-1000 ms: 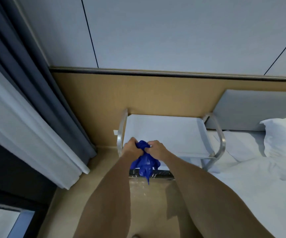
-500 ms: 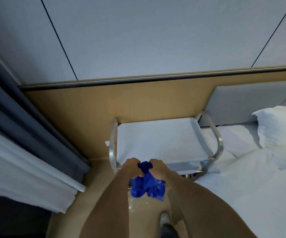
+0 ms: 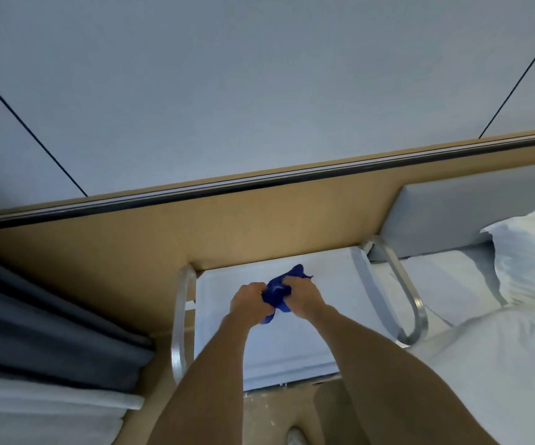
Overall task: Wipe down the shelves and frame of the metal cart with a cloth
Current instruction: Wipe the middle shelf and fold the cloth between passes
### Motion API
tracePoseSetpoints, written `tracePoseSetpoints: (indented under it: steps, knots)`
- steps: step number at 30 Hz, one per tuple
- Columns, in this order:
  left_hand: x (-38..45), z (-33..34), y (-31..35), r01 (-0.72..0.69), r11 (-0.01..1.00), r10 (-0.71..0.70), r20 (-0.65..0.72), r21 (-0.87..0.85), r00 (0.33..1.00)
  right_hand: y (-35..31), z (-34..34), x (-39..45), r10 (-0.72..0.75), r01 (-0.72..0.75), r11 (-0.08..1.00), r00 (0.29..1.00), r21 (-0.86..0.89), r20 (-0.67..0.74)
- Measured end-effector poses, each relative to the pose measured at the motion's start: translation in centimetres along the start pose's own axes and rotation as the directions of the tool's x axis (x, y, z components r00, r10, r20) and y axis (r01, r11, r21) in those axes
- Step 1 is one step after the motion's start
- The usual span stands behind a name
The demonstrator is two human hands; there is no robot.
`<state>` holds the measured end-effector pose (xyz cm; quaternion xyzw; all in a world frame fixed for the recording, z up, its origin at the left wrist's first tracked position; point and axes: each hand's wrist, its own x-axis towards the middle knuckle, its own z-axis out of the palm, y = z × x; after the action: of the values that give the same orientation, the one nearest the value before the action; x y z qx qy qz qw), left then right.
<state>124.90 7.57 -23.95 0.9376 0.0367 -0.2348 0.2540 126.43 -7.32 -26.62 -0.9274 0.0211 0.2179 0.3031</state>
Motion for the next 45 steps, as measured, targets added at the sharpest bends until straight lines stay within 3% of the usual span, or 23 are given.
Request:
tracePoseSetpoints:
  steps: [5,10,22,27,32,35,37,40,45]
  knots:
    - [2.8,4.4,-1.3,-0.008,0.999,0.007,-0.034,-0.046,0.999,3.5,2.6,4.0,0.055,-0.044,0.989,0.995,-0.140,0.077]
    - [3.7,7.4,-5.5,0.091,0.990,-0.100,0.083,0.105,0.992,6.0,6.7,4.3,0.155,-0.102,0.975,0.949,-0.197,0.273]
    - [7.7,-2.0,-11.8,0.310,0.895,-0.294,-0.099,0.321,0.951,-2.1,11.1,7.9,0.200,-0.133,0.970,0.910,-0.202,0.364]
    - [10.5,-4.1,-15.4,0.169,0.870,-0.132,-0.111,0.464,0.985,-6.8,15.5,8.8,0.233,-0.226,0.972,0.896,-0.063,0.378]
    - [13.7,-5.0,-19.7,0.004,0.768,-0.072,0.081,0.641,0.994,-11.9,21.3,8.4,0.222,-0.281,0.959,0.799,0.020,0.559]
    - [14.1,-4.9,-22.2,-0.075,0.716,-0.055,0.163,0.694,0.985,-14.8,25.3,7.9,0.269,-0.399,0.911,0.764,0.102,0.587]
    - [13.9,-4.8,-24.1,-0.107,0.699,-0.038,0.187,0.707,0.982,-16.2,27.6,7.6,0.303,-0.461,0.871,0.779,0.172,0.550]
    - [13.5,-4.8,-25.8,-0.155,0.645,0.007,0.197,0.748,0.980,-17.6,29.4,7.3,0.355,-0.439,0.890,0.838,0.126,0.415]
    - [12.6,-4.8,-24.9,-0.122,0.667,0.006,0.160,0.735,0.987,-18.1,30.0,6.0,0.377,-0.427,0.896,0.875,0.119,0.302]
